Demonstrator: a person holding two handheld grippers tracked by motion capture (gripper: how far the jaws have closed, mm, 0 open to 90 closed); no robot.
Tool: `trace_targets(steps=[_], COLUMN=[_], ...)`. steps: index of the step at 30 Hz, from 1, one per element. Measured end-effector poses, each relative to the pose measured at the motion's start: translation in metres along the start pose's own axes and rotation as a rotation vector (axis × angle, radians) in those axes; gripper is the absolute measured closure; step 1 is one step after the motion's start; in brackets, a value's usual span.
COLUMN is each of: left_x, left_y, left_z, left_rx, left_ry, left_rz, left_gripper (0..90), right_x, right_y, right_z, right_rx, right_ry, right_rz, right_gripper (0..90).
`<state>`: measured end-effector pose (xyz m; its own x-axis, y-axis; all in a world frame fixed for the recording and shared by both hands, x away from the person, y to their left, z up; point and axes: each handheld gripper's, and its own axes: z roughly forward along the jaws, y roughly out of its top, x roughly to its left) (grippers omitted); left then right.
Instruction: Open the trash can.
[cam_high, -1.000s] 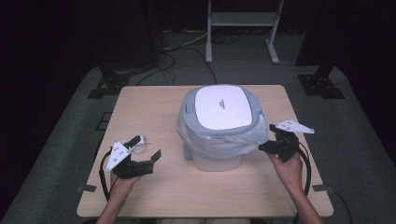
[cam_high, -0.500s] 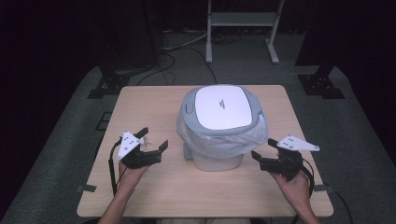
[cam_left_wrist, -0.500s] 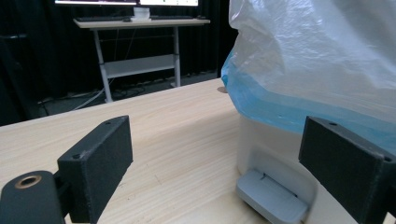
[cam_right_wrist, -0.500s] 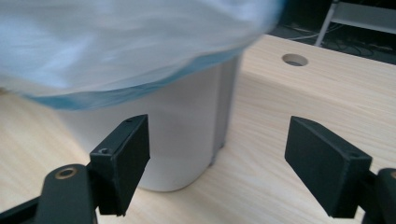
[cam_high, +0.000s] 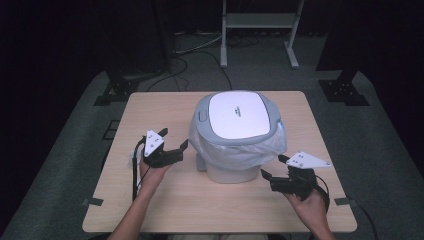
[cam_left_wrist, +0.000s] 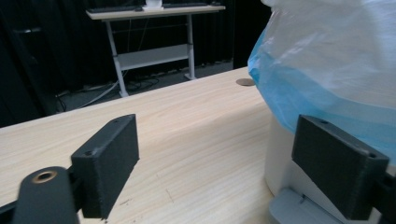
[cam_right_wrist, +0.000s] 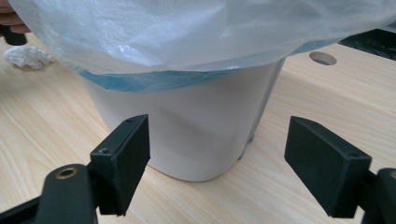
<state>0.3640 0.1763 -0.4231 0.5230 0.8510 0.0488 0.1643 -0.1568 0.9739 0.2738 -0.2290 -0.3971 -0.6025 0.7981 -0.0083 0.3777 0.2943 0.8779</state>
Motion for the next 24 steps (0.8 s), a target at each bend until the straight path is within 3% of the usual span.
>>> trace_targets(steps=[9, 16, 24], left_x=[0.008, 0.014, 0.016], left_y=[0.006, 0.016, 0.021], left_z=[0.036, 0.068, 0.091], left_rx=[0.012, 0.038, 0.027], left_ry=[0.004, -0.076, -0.093], left_rz=[-0.029, -0.047, -0.047], left_gripper=[14.5, 14.5, 14.5], right_x=[0.001, 0.000, 0.001], right_y=[0.000, 0.000, -0.002], right_z=[0.004, 0.004, 0.007], right_rx=[0.007, 0.005, 0.018], right_ry=[-0.037, -0.048, -0.065], right_rz=[0.009, 0.025, 0.029], right_gripper=[21.7, 21.7, 22.0])
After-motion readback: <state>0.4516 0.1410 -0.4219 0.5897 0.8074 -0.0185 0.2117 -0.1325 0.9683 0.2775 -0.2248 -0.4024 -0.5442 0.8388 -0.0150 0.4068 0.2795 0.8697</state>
